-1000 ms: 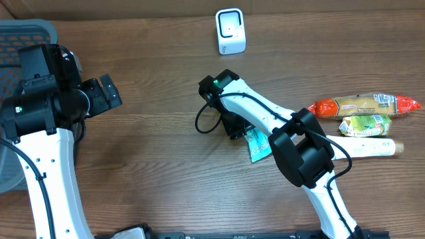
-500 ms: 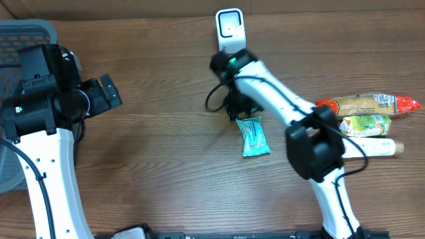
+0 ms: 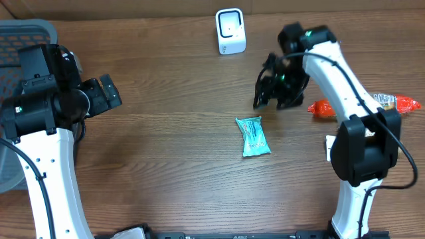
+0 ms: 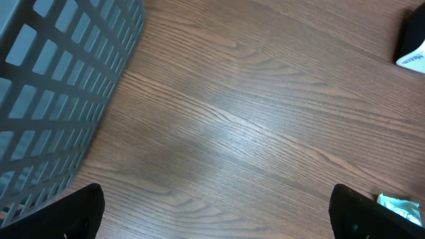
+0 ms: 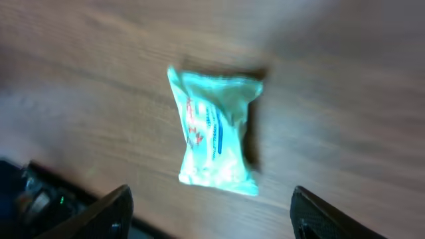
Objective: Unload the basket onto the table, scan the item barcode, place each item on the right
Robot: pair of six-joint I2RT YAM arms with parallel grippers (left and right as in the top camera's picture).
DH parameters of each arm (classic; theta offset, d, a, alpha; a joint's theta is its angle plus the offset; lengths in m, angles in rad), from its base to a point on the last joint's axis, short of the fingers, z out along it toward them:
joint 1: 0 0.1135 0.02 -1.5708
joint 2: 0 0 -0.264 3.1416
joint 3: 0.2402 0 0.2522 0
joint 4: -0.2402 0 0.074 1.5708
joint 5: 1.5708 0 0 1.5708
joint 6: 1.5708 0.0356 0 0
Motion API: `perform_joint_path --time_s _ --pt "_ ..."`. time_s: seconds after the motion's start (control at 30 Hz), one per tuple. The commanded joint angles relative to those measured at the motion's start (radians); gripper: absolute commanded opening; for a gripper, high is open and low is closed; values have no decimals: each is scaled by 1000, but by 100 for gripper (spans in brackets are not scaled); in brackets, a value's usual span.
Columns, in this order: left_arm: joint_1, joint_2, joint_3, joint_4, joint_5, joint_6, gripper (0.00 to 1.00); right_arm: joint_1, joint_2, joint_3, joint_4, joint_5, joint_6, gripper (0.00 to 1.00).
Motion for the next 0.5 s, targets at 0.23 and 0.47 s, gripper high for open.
perform_joint_path --time_s 0.23,0.47 --pt "3 6 17 2 4 19 100 -2 5 -273 150 -127 -95 70" --pt "3 6 17 2 4 19 100 1 6 -367 269 -148 -109 61"
